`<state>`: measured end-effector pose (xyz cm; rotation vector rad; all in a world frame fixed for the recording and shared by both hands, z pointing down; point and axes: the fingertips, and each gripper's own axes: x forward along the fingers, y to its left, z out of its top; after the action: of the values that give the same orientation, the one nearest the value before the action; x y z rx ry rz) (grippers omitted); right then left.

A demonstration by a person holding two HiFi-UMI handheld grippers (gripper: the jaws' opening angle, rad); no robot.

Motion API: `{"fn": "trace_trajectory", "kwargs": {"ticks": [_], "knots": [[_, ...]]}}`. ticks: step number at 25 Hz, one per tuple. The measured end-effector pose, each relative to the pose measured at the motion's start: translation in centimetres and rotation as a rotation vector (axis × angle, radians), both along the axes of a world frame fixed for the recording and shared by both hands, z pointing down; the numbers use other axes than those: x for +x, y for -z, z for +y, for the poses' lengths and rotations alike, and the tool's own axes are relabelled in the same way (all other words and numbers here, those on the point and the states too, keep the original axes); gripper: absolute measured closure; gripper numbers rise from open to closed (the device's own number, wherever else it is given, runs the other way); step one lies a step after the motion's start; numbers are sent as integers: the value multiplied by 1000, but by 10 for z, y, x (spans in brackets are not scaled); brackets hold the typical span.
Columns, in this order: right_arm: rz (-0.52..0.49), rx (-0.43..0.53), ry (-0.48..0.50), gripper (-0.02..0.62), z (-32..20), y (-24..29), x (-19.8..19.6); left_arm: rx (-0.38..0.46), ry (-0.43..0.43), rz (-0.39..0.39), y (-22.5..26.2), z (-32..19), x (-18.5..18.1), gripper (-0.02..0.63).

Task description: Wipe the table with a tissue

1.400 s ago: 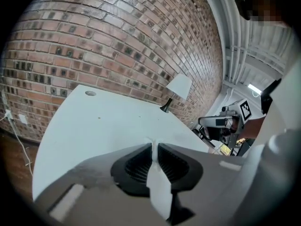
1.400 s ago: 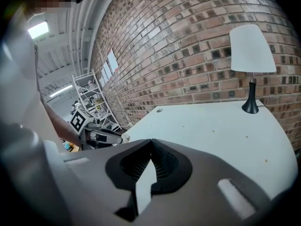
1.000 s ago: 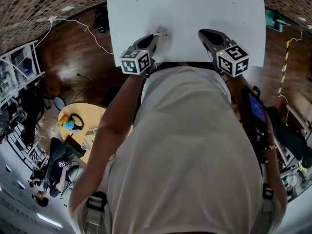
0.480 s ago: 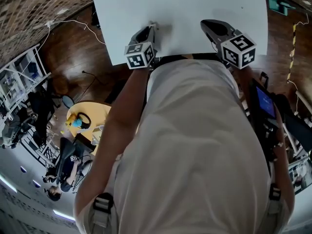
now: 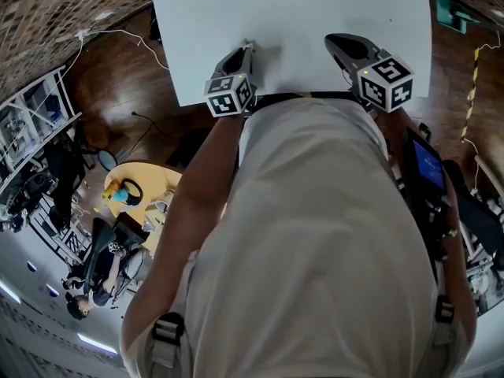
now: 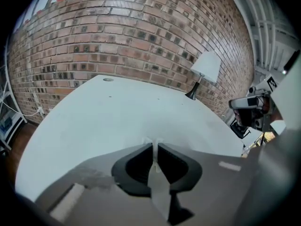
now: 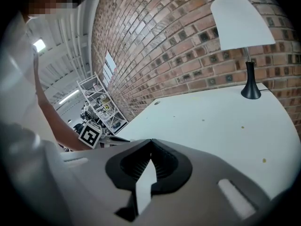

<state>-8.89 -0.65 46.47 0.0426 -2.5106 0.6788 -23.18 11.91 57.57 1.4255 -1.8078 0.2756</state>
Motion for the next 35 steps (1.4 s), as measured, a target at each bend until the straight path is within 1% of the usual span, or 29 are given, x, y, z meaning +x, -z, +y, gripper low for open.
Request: {"fn": "trace_trajectory", "kwargs": {"ticks": [4, 9, 11, 14, 17, 18, 20, 21, 22, 23, 25, 28, 30, 33, 35], "knots": [[-7, -2, 11, 588, -2, 2, -3, 14, -19, 16, 0, 4, 11, 568], [-4, -10, 33, 588, -9, 2, 1, 31, 28, 50, 1, 2, 25, 568], [-3, -14, 44, 588, -11, 1, 3, 35, 35, 64, 1, -1, 35, 568], [-3, -19, 66, 588, -14, 0, 6, 34, -6, 62, 1, -7, 56, 568], [-3, -26, 90, 588, -16, -3, 9, 13, -25, 45, 0, -10, 64, 568], [-3, -29, 97, 588, -17, -4, 10, 2, -43, 47, 0, -10, 65, 568], [-4, -34, 110, 588, -20, -6, 10, -12, -104, 58, 1, -11, 71, 568], [-8, -35, 116, 588, -23, -6, 9, -1, -123, 60, 6, -13, 71, 566], [-15, -36, 120, 588, -27, -5, 8, 22, -118, 60, 15, -16, 67, 566], [-24, -38, 123, 588, -31, -3, 5, 48, -93, 55, 24, -18, 58, 566], [-41, -43, 126, 588, -36, -2, 3, 86, -13, 31, 43, -15, 36, 565], [-60, -51, 125, 588, -35, -3, 2, 90, 110, -10, 54, 10, 0, 563], [-71, -54, 122, 588, -35, -4, 1, 76, 198, -19, 55, 33, -21, 563], [-72, -58, 117, 588, -35, -6, -1, 49, 342, 14, 50, 66, -41, 561], [-60, -63, 111, 588, -34, -8, 0, 37, 410, 56, 45, 82, -42, 561]]}}
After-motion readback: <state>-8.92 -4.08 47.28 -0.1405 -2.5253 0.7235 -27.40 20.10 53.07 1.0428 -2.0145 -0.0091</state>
